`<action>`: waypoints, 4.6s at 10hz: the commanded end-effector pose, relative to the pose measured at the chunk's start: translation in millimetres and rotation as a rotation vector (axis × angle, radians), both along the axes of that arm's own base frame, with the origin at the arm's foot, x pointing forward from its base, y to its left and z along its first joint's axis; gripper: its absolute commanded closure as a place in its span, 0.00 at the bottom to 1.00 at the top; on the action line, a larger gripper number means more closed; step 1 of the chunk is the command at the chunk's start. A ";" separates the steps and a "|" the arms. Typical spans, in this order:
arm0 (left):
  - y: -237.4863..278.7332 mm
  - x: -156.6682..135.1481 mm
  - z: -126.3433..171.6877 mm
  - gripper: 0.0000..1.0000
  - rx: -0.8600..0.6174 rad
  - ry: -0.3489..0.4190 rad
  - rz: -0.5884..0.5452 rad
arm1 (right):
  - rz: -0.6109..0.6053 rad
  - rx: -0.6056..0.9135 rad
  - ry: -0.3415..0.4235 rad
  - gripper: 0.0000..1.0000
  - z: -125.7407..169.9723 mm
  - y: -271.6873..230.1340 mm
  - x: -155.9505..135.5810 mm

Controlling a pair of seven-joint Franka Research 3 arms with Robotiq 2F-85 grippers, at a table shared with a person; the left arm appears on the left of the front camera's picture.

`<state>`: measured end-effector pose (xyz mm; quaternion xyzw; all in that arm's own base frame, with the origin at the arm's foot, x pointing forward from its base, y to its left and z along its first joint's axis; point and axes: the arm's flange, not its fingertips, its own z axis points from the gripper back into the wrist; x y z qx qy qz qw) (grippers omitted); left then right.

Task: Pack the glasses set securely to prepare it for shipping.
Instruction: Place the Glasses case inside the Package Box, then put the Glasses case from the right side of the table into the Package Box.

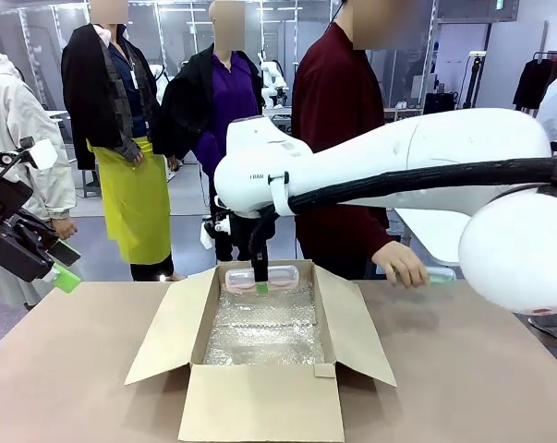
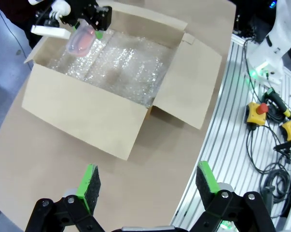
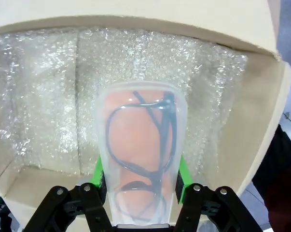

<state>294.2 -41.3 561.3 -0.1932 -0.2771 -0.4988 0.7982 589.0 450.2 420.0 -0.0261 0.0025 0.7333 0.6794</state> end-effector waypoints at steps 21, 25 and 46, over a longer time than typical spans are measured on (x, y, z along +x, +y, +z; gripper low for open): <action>0.8 -0.1 0.5 0.00 -0.011 -0.007 -0.009 | -0.112 0.001 -0.010 0.00 -72.5 -15.8 33.4; 0.8 -0.1 0.5 0.00 -0.011 -0.007 -0.009 | -0.112 0.001 -0.010 0.00 -72.5 -15.8 33.4; 0.8 -0.1 0.5 0.00 -0.011 -0.007 -0.009 | -0.035 0.194 -0.070 0.00 48.8 -280.1 -48.6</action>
